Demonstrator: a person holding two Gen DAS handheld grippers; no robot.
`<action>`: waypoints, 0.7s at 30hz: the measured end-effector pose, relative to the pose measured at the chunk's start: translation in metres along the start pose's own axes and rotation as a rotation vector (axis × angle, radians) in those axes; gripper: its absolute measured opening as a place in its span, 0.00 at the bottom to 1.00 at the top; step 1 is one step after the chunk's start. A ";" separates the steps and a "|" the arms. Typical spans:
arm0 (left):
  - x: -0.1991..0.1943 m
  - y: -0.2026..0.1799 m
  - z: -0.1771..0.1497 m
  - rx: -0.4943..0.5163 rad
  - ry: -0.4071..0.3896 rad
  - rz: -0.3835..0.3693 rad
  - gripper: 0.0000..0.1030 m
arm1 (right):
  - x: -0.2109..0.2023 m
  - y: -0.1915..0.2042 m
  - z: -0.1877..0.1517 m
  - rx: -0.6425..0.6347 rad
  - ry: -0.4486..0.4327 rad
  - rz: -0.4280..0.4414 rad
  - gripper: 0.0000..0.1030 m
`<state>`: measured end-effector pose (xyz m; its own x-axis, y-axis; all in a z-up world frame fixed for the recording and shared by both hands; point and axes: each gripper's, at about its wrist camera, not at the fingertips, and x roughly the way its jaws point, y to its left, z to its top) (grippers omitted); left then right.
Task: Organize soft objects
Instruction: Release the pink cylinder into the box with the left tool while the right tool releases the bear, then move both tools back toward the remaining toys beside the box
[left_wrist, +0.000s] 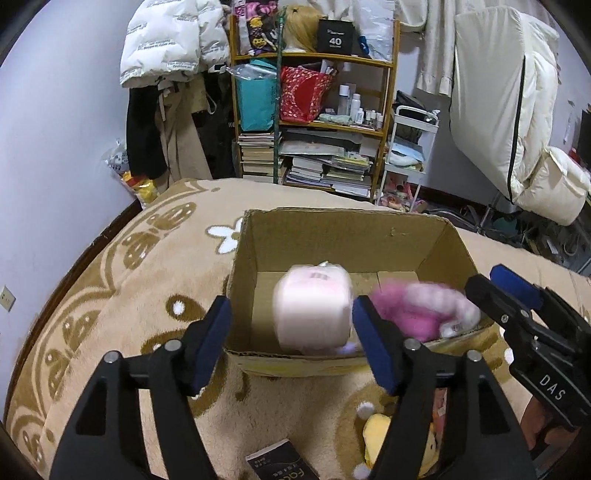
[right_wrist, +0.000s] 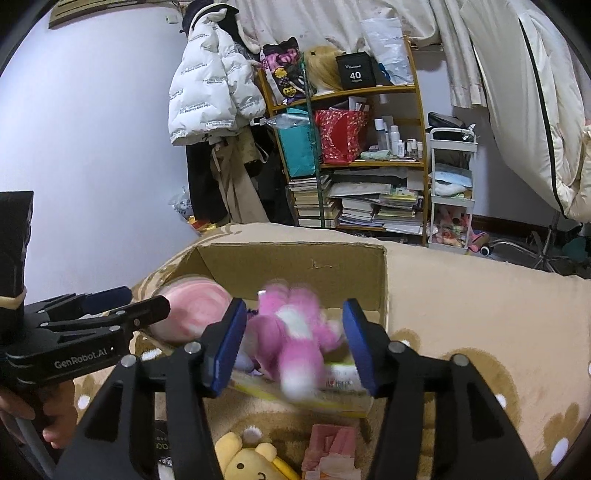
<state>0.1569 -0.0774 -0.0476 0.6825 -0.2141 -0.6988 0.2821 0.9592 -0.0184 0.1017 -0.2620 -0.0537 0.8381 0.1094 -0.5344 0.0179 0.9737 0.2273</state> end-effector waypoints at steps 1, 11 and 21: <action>0.000 0.001 0.000 -0.006 0.001 0.004 0.66 | 0.001 0.000 -0.001 0.001 0.004 -0.002 0.56; -0.022 0.010 0.005 -0.017 -0.026 0.056 0.74 | -0.011 0.001 -0.005 0.002 0.008 -0.028 0.76; -0.056 0.020 -0.001 -0.050 -0.029 0.086 0.90 | -0.043 0.003 -0.009 0.012 -0.009 -0.063 1.00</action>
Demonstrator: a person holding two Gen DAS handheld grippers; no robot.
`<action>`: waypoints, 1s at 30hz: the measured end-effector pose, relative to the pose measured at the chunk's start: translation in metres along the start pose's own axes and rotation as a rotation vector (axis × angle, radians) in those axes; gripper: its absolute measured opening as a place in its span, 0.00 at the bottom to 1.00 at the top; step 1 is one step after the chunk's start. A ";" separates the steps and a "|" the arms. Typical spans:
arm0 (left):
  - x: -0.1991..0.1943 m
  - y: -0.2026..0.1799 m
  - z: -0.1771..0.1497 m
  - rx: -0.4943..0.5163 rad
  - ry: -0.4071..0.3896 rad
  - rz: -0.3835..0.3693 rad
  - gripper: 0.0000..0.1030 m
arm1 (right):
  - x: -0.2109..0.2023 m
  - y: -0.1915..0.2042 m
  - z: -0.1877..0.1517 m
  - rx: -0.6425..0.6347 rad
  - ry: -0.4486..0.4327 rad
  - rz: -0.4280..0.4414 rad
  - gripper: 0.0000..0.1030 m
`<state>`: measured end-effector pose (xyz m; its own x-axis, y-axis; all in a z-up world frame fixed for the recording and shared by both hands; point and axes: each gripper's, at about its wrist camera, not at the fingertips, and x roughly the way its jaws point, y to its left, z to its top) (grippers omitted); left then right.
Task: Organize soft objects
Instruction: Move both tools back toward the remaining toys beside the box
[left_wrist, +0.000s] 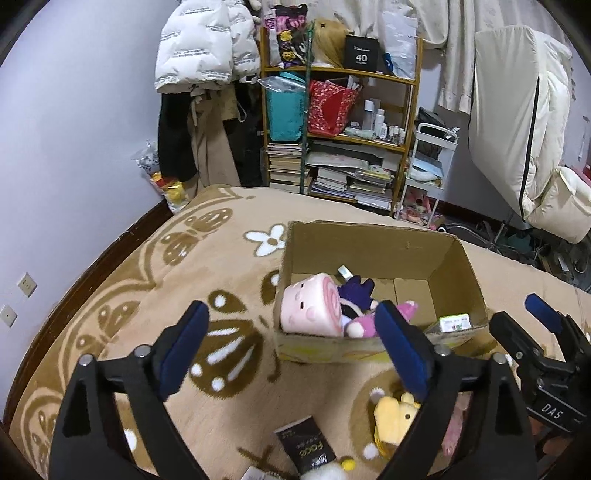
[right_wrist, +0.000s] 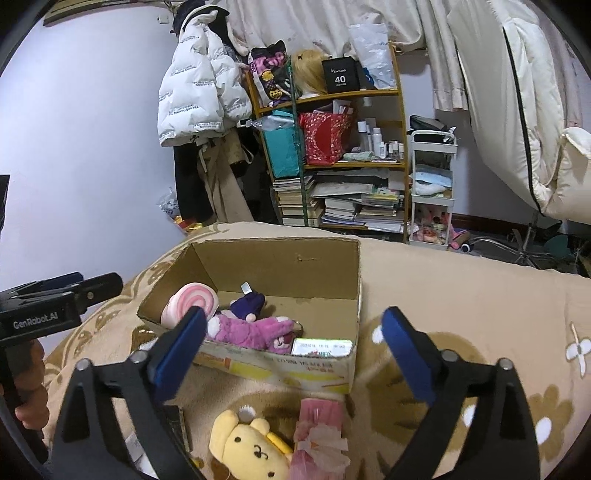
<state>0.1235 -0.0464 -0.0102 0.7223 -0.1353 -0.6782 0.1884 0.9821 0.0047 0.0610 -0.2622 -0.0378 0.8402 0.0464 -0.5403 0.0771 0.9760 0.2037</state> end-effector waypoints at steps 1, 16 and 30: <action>-0.005 0.002 -0.002 -0.006 -0.001 0.005 0.92 | -0.003 0.001 -0.001 0.001 0.001 0.001 1.00; -0.046 0.023 -0.025 -0.032 0.054 0.041 0.98 | -0.042 0.017 -0.023 -0.007 0.082 -0.024 1.00; -0.020 0.038 -0.058 -0.093 0.244 0.003 0.98 | -0.043 0.014 -0.044 0.061 0.190 -0.035 1.00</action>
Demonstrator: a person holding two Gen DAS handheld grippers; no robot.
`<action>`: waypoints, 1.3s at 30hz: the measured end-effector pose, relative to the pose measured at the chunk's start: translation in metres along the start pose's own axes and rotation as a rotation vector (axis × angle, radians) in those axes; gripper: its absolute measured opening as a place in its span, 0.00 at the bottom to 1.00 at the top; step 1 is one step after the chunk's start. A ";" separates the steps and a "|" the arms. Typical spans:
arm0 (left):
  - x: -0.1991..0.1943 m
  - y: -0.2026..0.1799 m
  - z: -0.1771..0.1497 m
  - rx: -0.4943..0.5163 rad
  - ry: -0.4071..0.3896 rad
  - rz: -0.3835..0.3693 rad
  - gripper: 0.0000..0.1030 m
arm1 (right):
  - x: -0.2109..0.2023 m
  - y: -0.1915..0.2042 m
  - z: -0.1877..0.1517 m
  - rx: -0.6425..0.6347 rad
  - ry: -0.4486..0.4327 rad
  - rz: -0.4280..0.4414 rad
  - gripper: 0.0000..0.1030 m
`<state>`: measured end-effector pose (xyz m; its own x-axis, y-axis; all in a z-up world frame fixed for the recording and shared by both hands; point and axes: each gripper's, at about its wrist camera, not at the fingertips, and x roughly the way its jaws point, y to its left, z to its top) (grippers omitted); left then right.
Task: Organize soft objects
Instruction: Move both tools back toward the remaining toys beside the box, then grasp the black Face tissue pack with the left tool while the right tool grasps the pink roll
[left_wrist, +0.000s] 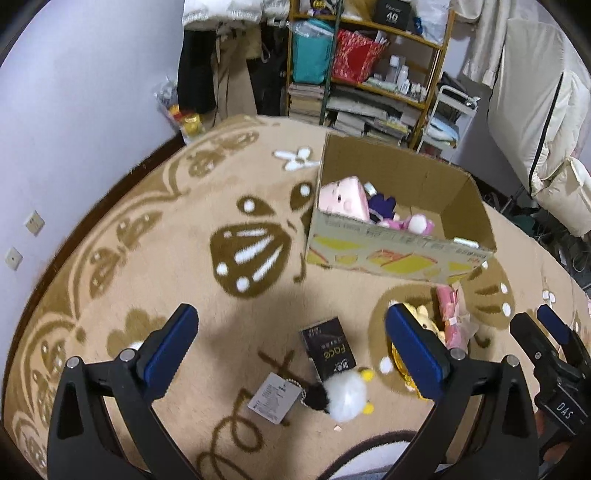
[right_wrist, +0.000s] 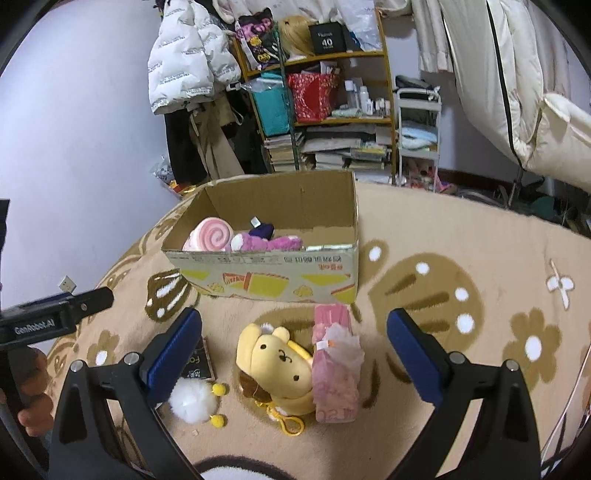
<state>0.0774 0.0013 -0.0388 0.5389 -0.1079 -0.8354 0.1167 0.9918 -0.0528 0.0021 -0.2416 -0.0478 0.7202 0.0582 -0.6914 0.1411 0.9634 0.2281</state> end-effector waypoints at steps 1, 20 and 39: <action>0.005 0.001 -0.001 -0.005 0.013 -0.004 0.98 | 0.003 -0.001 -0.001 0.006 0.010 0.001 1.00; 0.080 -0.014 -0.018 -0.010 0.159 0.008 0.98 | 0.078 -0.030 0.002 0.118 0.155 -0.067 1.00; 0.141 -0.027 -0.037 -0.004 0.293 0.042 0.96 | 0.143 -0.048 -0.019 0.184 0.335 -0.053 0.64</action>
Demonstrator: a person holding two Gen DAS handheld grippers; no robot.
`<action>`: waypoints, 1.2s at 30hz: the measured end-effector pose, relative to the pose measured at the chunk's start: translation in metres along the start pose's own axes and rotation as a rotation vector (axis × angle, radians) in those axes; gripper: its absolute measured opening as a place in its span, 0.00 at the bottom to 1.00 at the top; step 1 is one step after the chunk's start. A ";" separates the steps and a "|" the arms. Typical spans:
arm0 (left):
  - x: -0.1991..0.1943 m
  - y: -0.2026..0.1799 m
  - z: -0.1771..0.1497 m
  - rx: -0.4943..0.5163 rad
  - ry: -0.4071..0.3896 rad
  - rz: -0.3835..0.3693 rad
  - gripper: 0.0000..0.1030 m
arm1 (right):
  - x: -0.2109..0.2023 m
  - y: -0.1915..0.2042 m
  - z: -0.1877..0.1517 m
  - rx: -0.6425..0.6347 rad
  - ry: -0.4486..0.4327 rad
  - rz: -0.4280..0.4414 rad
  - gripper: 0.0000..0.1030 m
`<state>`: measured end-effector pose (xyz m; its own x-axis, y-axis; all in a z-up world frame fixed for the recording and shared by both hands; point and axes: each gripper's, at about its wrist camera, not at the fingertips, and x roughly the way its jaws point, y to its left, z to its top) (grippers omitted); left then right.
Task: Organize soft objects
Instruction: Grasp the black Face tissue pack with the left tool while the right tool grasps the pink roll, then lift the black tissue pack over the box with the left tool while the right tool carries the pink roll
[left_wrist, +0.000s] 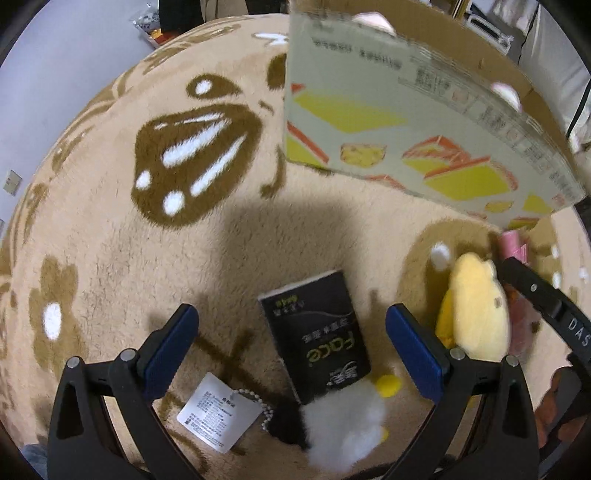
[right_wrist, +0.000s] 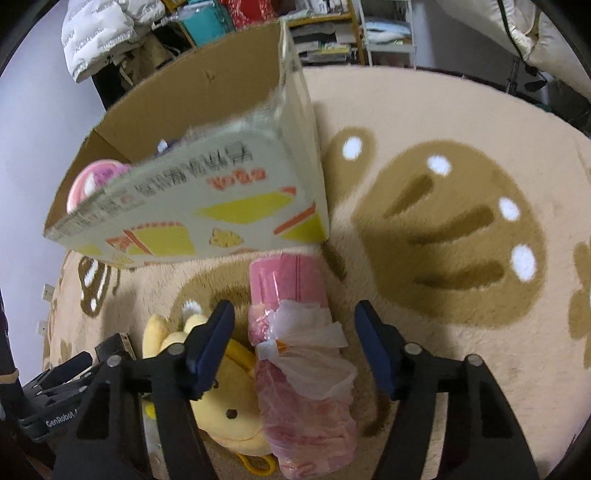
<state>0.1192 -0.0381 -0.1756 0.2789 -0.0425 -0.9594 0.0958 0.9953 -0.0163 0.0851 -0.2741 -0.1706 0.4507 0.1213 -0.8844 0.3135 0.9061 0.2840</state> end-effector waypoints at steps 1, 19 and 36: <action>0.004 -0.002 -0.001 0.011 0.009 0.013 0.92 | 0.004 0.001 -0.001 -0.009 0.016 -0.009 0.59; -0.024 0.004 0.000 -0.021 -0.122 -0.006 0.50 | -0.027 0.015 -0.001 -0.086 -0.094 -0.027 0.30; -0.108 0.008 0.009 0.049 -0.411 0.027 0.49 | -0.111 0.045 -0.010 -0.167 -0.342 0.033 0.20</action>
<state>0.0981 -0.0267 -0.0694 0.6393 -0.0574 -0.7668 0.1257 0.9916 0.0306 0.0406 -0.2423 -0.0633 0.7200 0.0347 -0.6932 0.1661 0.9611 0.2206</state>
